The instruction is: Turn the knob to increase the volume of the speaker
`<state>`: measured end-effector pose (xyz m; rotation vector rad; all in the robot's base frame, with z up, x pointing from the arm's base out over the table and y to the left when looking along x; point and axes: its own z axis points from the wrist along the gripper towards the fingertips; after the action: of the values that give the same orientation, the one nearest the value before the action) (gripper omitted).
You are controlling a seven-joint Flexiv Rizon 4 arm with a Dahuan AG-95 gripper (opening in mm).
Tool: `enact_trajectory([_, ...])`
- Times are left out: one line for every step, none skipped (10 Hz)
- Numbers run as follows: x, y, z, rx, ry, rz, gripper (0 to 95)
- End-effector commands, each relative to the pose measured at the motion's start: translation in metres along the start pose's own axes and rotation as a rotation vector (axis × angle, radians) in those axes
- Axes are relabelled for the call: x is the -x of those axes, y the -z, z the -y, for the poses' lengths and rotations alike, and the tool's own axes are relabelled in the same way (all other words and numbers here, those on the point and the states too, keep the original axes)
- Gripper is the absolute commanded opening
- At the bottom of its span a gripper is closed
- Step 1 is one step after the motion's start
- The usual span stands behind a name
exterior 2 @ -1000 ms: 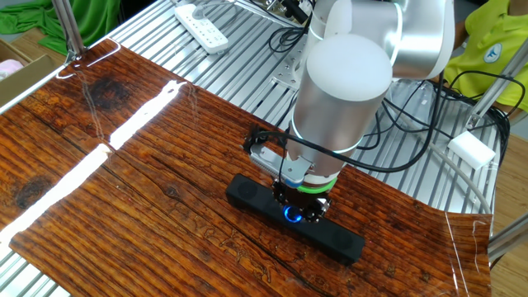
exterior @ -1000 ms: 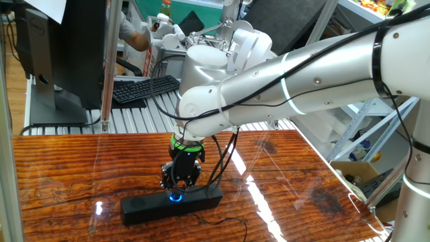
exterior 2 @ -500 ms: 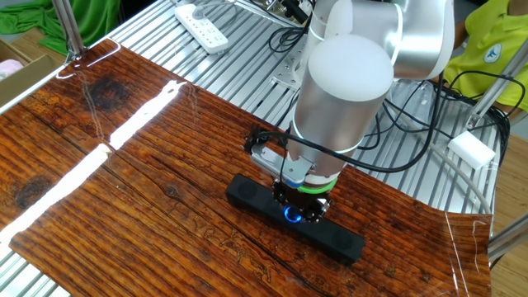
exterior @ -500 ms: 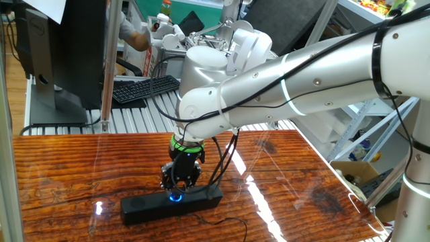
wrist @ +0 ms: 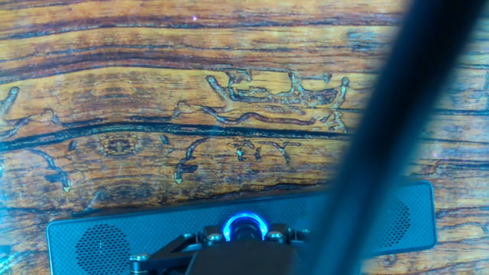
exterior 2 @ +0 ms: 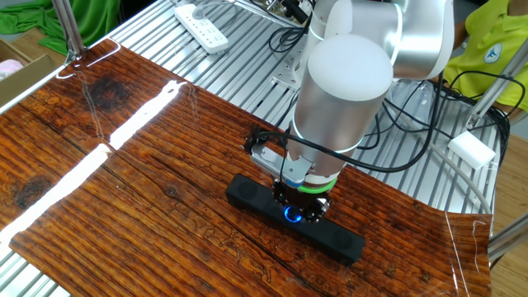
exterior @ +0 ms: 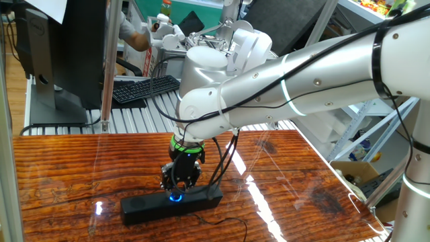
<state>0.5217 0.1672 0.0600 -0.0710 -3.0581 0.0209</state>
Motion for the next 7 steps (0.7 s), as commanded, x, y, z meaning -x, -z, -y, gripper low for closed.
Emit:
enact_trajectory([0.0005,-0.0017,0.0002,0.000,0.003,0.001,38.0])
enact_trajectory([0.0009,-0.0027,0.0001,0.000,0.006,0.003,38.0])
enact_trajectory([0.0009,-0.0028,0.0001,-0.001,0.014,0.003,38.0])
enact_trajectory([0.0009,-0.0027,0.0001,0.003,0.017,0.003,38.0])
enact_trajectory([0.0008,-0.0025,0.0001,0.005,0.029,0.003,38.0])
enact_trajectory([0.0007,-0.0022,0.0001,0.008,0.047,-0.003,38.0])
enact_trajectory([0.0007,-0.0022,0.0001,0.003,0.071,-0.002,38.0])
